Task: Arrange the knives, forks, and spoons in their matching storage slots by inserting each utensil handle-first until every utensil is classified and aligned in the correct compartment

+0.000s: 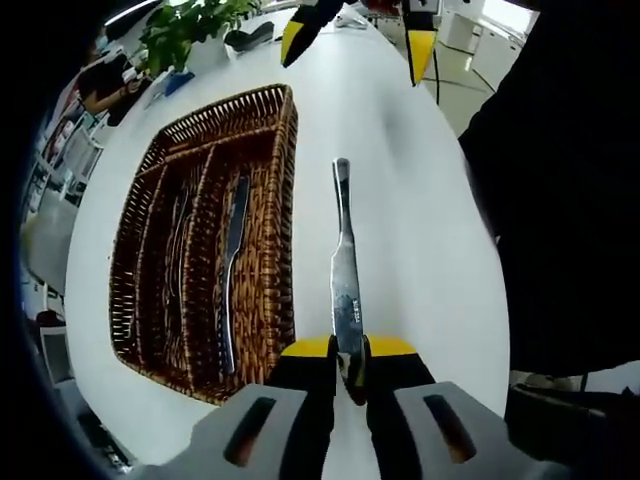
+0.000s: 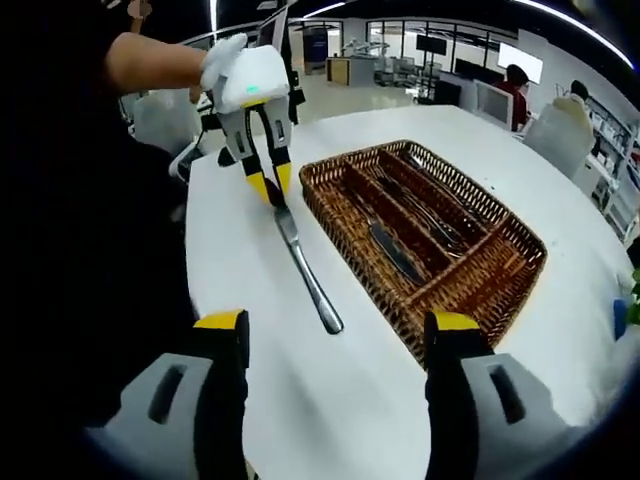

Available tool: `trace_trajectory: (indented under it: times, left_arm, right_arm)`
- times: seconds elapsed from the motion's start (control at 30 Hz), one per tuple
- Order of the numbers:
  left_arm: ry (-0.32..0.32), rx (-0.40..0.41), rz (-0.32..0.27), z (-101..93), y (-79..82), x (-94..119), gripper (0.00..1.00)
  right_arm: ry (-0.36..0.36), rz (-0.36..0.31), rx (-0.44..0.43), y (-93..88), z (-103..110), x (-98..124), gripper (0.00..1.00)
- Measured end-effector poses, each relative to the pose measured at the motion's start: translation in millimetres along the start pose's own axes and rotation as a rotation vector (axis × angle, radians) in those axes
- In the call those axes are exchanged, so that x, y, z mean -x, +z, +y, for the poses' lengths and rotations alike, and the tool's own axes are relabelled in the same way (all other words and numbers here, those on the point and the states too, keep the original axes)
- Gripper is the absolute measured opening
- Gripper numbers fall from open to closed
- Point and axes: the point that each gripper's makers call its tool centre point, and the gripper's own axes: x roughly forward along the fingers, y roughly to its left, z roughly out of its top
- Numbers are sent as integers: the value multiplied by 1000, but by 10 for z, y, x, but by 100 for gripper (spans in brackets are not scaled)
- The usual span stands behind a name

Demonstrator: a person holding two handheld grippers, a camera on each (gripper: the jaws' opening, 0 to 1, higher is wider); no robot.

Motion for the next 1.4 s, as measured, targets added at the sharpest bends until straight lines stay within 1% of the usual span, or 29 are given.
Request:
trace_trajectory:
  times: [0.07, 0.13, 0.17, 0.2, 0.27, 0.33, 0.4, 0.43, 0.5, 0.53, 0.63, 0.67, 0.7, 0.73, 0.8, 0.83, 0.87, 0.9, 0.93, 0.97, 1.0, 1.07, 1.1, 1.17, 1.2, 1.23, 1.27, 1.37, 1.4]
  left_arm:
    - [-3, 2, 1, -9, 1, 1, 8]
    - [-6, 4, 0, -19, 2, 3, 8]
    - [-6, 4, 0, -18, 1, 2, 8]
    - [-5, 3, 1, -14, -2, 2, 8]
    - [-7, 7, 0, -14, -5, 0, 7]
    - [-8, 7, 1, -14, -4, 2, 7]
    - [-11, 13, -1, -17, 4, 8, 7]
    - [-12, 13, -1, -18, 7, 11, 7]
    - [-10, 13, -1, -10, 12, 11, 8]
    - [-12, 16, -4, -10, 20, 15, 8]
    - [-15, 20, -8, -15, 42, 28, 7]
    - [-19, 24, -9, -21, 45, 31, 0]
    - [-25, 65, -9, -60, 52, 83, 0]
    - [-30, 52, -33, -61, 73, 35, 0]
    - [-31, 50, -31, -20, 84, 71, 0]
    - [-38, 42, -33, -25, 89, 66, 0]
    - [-46, 38, -17, -35, 63, 45, 0]
    - [-42, 34, -8, -33, 45, 27, 0]
    - [-52, 37, -6, -61, 30, 7, 0]
    - [-56, 36, -19, -77, 39, -2, 0]
    - [-38, 28, -45, -71, 61, -14, 0]
    - [-53, 58, -38, -115, 12, -58, 0]
    - [-54, 63, -39, -132, -2, -76, 3]
    - [-95, 206, -107, -282, 78, -157, 16]
    - [-104, 235, -129, -333, 102, -184, 17]
    - [-130, 270, -139, -415, 105, -213, 17]
    - [-119, 269, -150, -462, 85, -275, 18]
    - [-100, 267, -125, -542, -35, -428, 21]
    - [-77, 280, -117, -511, -81, -480, 21]
  right_arm:
    - [21, -2, 4, -14, 32, -122, 66]
    - [37, 3, 11, -31, 60, -232, 64]
    - [42, 2, 22, -35, 70, -284, 63]
    - [42, -1, 61, -43, 80, -388, 62]
    - [43, 4, 65, -60, 94, -460, 58]
    - [62, 3, 74, -92, 141, -577, 54]
    - [68, 23, 110, -140, 195, -668, 51]
    - [64, 21, 134, -149, 222, -723, 50]
    - [56, 27, 146, -167, 246, -785, 46]
    - [31, 28, 172, -169, 227, -823, 45]
    - [10, 15, 194, -170, 232, -918, 42]
    - [0, 11, 202, -162, 220, -931, 40]
    - [-7, 11, 207, -161, 212, -947, 39]
    - [-9, 14, 208, -174, 203, -972, 38]
    - [-13, 30, 189, -234, 173, -1029, 39]
    - [-4, 36, 165, -278, 217, -1024, 38]
    - [12, 13, 186, -258, 282, -1054, 36]
    - [3, 18, 205, -263, 263, -1064, 32]
    - [2, 32, 202, -292, 258, -1066, 24]
    - [10, 20, 213, -275, 272, -1088, 20]
    - [18, 32, 223, -294, 275, -1090, 20]
    - [24, 32, 218, -296, 257, -1125, 20]
    - [24, 40, 222, -298, 236, -1135, 19]
    - [33, 51, 228, -300, 185, -1168, 18]
    - [33, 54, 223, -305, 154, -1183, 18]
    - [32, 58, 207, -295, 125, -1173, 17]
    - [31, 58, 192, -293, 116, -1169, 16]
    - [28, 55, 189, -273, 102, -1143, 13]
    - [25, 56, 191, -271, 93, -1142, 13]
